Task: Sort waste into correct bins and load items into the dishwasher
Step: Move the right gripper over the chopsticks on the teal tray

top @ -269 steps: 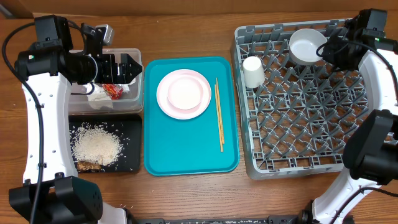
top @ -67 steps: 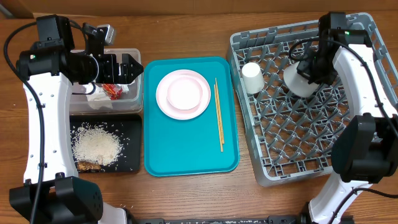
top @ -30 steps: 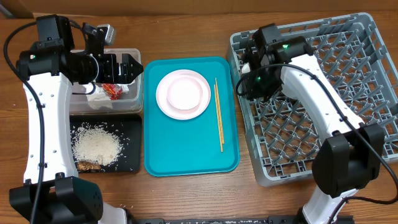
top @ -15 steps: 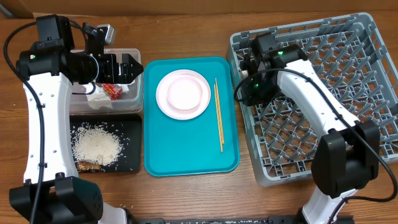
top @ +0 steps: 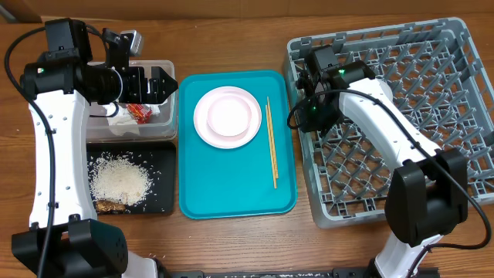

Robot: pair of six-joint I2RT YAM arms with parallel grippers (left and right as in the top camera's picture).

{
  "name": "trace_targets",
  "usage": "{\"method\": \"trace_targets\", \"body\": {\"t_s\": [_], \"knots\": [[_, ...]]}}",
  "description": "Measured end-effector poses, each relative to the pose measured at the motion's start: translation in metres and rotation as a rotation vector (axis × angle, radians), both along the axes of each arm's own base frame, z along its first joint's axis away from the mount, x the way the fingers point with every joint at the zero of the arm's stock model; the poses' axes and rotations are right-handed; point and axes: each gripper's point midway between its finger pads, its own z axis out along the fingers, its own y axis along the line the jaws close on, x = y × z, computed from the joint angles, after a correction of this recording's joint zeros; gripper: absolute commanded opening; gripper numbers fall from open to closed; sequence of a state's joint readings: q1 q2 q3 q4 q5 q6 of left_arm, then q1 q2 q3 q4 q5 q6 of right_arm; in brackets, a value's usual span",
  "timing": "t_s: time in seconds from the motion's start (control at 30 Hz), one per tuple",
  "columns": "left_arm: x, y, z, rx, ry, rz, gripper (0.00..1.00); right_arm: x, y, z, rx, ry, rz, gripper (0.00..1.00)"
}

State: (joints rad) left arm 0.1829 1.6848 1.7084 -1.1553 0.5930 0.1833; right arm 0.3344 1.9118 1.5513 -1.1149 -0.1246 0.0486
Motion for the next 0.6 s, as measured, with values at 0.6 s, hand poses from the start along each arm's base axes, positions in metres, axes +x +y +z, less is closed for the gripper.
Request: {"method": "trace_targets", "body": {"t_s": [0.6], "knots": [[0.000,0.000,0.000,0.000,0.000,0.000,1.00,0.017,0.003,0.002,0.019,-0.058,-0.087,0.11]]}}
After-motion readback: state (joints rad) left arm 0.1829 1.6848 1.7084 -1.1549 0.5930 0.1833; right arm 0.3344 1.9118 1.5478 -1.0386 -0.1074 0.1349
